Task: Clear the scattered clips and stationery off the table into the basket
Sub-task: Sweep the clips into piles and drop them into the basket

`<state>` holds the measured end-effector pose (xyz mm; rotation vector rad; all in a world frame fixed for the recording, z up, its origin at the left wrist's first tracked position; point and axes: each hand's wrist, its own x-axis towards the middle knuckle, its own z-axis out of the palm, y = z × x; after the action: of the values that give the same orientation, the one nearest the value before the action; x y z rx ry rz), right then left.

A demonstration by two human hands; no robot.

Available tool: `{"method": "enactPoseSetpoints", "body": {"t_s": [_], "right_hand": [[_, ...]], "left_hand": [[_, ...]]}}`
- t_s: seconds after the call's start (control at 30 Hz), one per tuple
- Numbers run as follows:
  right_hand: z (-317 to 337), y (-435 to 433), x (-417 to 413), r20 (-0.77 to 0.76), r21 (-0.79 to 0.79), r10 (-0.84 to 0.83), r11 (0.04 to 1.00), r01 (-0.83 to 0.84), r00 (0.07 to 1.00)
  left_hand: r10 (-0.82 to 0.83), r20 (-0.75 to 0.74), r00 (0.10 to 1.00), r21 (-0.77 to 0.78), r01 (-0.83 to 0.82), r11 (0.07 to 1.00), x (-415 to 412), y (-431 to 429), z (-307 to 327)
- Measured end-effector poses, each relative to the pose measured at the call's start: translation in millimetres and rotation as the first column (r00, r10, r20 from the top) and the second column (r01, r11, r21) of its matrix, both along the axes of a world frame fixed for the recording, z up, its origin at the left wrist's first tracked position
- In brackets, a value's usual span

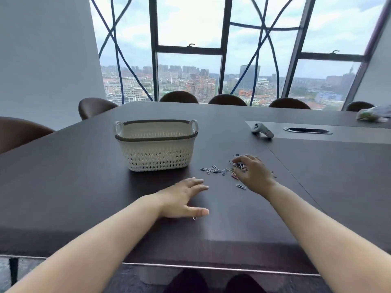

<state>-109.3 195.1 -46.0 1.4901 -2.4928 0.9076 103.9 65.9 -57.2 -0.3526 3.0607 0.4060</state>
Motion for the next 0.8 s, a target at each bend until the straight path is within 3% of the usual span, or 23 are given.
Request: {"method": "enactPoseSetpoints", "body": {"t_s": [0.1,0.23,0.4,0.47,0.8], "right_hand": [[-11.9,24.8,0.3,0.001,0.007,-0.037,0.999,0.037,0.999],[-18.0,41.3,-6.1,-0.028,0.064,-0.125,0.99,0.126,0.992],[-18.0,53.3,-28.8,0.035,0.47,-0.291,0.849,0.242,0.956],[-19.9,49.6,-34.4,0.048,0.546,-0.303,0.806,0.229,0.952],[-24.5,-25.9,-73.7,0.038,0.464,-0.169,0.876,0.133,0.985]], "left_hand": [[0.031,0.092,0.995,-0.1,-0.022,0.995,-1.4,9.2,-7.4],[0.103,0.117,0.988,-0.099,-0.091,0.991,-14.6,8.8,-4.1],[0.159,0.087,0.983,-0.09,-0.152,0.984,-63.5,0.5,-5.3],[0.181,0.073,0.981,-0.097,-0.173,0.98,-87.3,-5.4,-6.3],[0.191,0.025,0.981,-0.084,-0.188,0.979,-155.3,-50.2,-10.8]]}}
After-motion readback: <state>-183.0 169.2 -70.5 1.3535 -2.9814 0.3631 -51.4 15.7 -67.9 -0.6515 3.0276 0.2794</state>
